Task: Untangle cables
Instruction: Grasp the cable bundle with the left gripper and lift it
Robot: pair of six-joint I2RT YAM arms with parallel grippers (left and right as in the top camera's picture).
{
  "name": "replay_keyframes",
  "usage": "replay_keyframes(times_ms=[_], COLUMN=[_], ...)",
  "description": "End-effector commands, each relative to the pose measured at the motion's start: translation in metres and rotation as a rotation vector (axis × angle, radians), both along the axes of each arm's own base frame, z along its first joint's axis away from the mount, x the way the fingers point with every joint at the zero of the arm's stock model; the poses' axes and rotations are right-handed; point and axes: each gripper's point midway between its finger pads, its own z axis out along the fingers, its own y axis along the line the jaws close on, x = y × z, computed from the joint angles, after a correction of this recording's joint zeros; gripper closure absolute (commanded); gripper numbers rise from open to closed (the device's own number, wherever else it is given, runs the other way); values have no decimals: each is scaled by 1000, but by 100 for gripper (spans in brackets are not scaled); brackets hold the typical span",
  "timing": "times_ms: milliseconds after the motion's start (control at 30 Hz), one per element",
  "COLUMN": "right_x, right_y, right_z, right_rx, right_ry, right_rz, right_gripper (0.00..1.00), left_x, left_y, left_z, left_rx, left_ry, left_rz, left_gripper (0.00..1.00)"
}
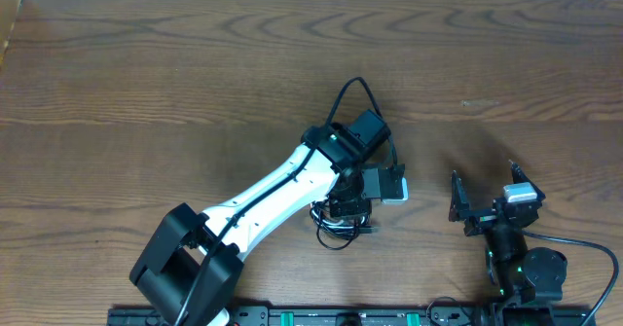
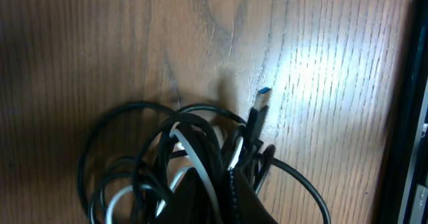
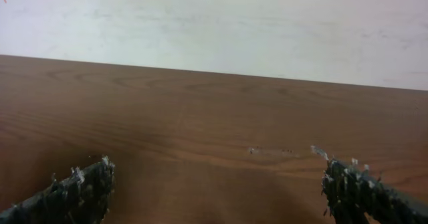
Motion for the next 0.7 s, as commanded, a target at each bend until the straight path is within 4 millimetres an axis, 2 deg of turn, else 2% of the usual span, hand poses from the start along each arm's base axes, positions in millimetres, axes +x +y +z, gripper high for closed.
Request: replay_keyframes(times_ms=[0, 200, 367, 533, 567, 667], right_x=[0, 0, 0, 0, 0, 0], right_y=[-2, -2, -2, -2, -2, -2], right_z=[0, -1, -1, -1, 0, -1], right_rx=[3, 3, 3, 3, 3, 3], right_ry=[0, 1, 1, 1, 0, 1], right_rz=[-10, -9, -10, -9, -9, -9], right_gripper=[1, 1, 1, 1, 1, 1], left_x=[1, 38, 78, 110, 120, 130], left_y=[3, 7, 8, 10, 13, 22], left_z=[-4, 4, 30, 75, 96, 130], left_rx=[22, 61, 32, -69, -133, -240], left_ry=[-11, -171, -368, -525, -562, -590], left_rz=[5, 177, 326, 514, 594, 711], left_gripper=[93, 92, 92, 92, 92, 93])
